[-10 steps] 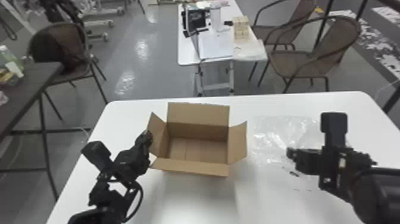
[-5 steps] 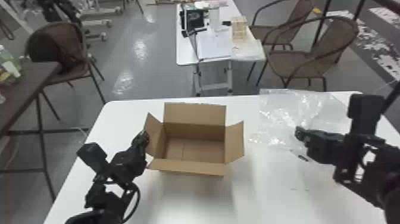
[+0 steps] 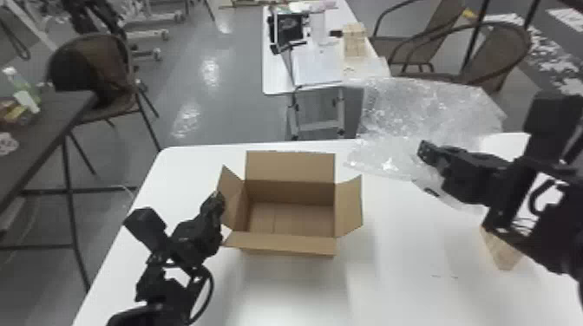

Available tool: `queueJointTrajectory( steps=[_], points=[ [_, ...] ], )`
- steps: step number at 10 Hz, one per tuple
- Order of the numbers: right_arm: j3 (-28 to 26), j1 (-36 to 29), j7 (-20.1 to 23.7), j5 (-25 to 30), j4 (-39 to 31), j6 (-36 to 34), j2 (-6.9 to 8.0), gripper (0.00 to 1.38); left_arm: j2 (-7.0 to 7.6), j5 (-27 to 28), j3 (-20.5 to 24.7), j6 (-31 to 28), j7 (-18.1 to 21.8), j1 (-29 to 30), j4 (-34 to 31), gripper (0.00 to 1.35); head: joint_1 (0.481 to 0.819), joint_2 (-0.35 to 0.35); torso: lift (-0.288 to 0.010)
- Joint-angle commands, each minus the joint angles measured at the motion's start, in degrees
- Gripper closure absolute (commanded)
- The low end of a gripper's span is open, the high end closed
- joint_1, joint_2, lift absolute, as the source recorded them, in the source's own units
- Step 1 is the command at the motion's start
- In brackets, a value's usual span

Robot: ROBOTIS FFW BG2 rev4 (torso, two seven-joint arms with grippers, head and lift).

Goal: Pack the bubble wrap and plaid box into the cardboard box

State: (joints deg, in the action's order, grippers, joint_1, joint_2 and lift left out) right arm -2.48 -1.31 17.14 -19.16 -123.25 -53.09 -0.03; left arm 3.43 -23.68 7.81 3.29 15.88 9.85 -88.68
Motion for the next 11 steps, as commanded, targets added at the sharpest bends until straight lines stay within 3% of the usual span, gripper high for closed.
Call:
queueJointTrajectory(
  steps=[1, 5, 6, 9, 11],
  points=[
    [2.92, 3.42, 2.46, -2.20, 5.39, 0.44, -0.23, 1.27, 0.00, 0.04, -0.86, 0.23, -0.85, 0.00, 0.00, 1.21, 0.695, 0.162, -0.044],
    [7.32, 10.10, 10.98, -2.73, 18.57, 1.50, -0.32, 1.27, 0.18, -1.55, -5.70, 4.71, -8.49, 1.05, 0.00, 1.21, 0.695, 0.236, -0.044],
    [8.73, 11.94, 14.76, -2.81, 23.84, 3.78, -0.23, 1.27, 0.35, -1.72, -6.66, 5.76, -10.25, 1.40, 0.00, 1.21, 0.695, 0.250, -0.044],
    [12.24, 15.55, 19.42, -2.02, 33.34, 6.33, 0.08, 1.27, 1.49, -3.04, -8.16, 6.47, -11.92, 1.49, -0.09, 1.21, 0.695, 0.288, -0.044],
    [14.17, 19.59, 26.71, -2.46, 47.93, 12.31, 0.08, 1.27, 1.58, -3.83, -8.77, 6.82, -12.10, 1.58, -0.09, 1.21, 0.695, 0.306, -0.044]
  ],
)
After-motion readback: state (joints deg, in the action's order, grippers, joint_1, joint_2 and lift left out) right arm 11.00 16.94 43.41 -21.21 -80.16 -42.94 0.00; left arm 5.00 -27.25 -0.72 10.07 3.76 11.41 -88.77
